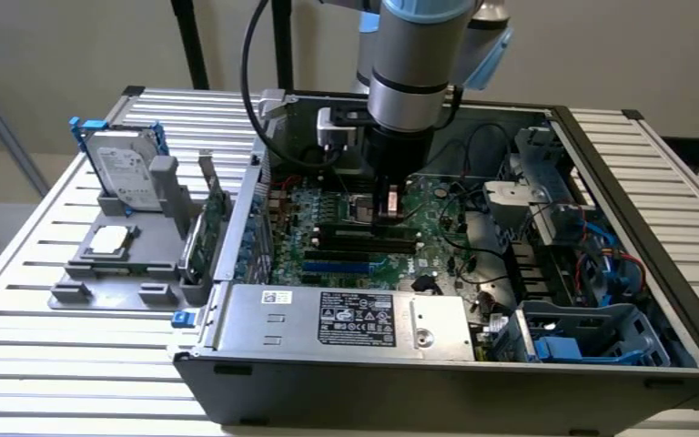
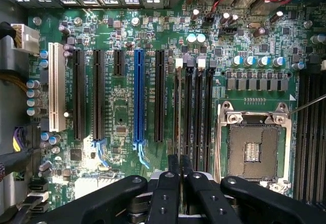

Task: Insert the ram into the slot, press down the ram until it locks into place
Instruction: 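Insert the ram into the slot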

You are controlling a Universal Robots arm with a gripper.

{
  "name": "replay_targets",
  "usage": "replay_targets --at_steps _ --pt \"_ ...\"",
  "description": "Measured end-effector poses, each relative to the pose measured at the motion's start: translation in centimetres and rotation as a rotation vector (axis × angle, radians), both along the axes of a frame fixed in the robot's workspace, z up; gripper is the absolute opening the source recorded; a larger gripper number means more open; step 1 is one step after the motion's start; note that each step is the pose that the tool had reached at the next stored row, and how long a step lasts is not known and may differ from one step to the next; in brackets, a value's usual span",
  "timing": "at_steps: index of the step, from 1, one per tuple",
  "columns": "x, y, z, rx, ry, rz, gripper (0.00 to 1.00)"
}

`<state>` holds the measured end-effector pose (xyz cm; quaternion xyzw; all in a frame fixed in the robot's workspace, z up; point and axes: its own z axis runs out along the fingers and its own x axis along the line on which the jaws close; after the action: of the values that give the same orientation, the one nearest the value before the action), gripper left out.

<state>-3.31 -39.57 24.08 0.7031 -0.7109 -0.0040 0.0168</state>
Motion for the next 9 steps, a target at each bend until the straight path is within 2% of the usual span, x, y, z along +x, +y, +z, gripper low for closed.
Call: replay_targets --at_steps 9 --pt "-0.06 0.00 -0.39 -0.0004 -0.0083 0.000 0.13"
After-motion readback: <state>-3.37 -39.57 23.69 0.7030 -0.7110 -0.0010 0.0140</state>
